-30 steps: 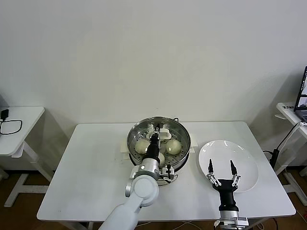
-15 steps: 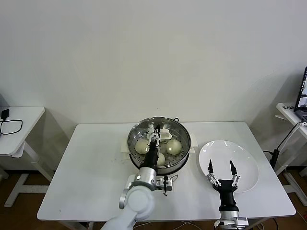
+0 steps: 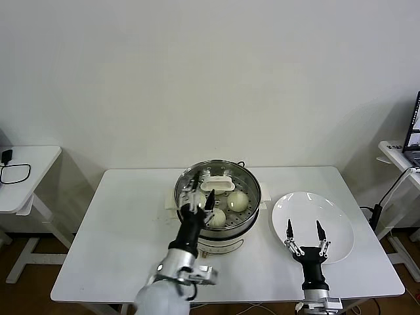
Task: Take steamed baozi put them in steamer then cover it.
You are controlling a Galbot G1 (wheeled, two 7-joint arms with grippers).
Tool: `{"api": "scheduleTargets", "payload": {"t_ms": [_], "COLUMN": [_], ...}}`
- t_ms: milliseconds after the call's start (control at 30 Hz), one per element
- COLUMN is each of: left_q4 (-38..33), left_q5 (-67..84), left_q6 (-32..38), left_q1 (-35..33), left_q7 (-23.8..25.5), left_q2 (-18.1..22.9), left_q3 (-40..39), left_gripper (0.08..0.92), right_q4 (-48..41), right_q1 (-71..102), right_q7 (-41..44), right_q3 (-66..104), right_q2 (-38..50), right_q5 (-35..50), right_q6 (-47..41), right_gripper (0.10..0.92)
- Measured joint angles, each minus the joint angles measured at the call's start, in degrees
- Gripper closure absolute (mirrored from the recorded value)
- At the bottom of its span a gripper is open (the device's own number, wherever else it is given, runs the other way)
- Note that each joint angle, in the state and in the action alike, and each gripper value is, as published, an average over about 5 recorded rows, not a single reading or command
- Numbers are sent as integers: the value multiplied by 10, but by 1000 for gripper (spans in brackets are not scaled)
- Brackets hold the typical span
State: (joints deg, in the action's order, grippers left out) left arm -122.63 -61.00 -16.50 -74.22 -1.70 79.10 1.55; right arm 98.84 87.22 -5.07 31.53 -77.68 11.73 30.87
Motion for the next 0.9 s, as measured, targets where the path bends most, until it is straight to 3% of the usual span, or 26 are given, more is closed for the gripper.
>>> {"api": "scheduleTargets", "payload": {"t_ms": [167,400,900], "left_q4": [-20,-18,-7], "left_q5": [164,347,493], "left_q6": [61,124,181], "left_q1": [-52,-102,-142], "left_q7": [-26,-24,-6], "left_q2": [14,38,58], "left_q3": [65,151,243], "left_gripper": [177,177,177], "right_q4": [27,75,132], "right_q1": [11,24,30], "right_q7": [1,0,2], "right_q3": [8,19,23], "right_q2": [5,14,17], "right_q5": [4,11,25], "right_q6": [-31,-75,-130], "right_gripper": [203,203,203]}}
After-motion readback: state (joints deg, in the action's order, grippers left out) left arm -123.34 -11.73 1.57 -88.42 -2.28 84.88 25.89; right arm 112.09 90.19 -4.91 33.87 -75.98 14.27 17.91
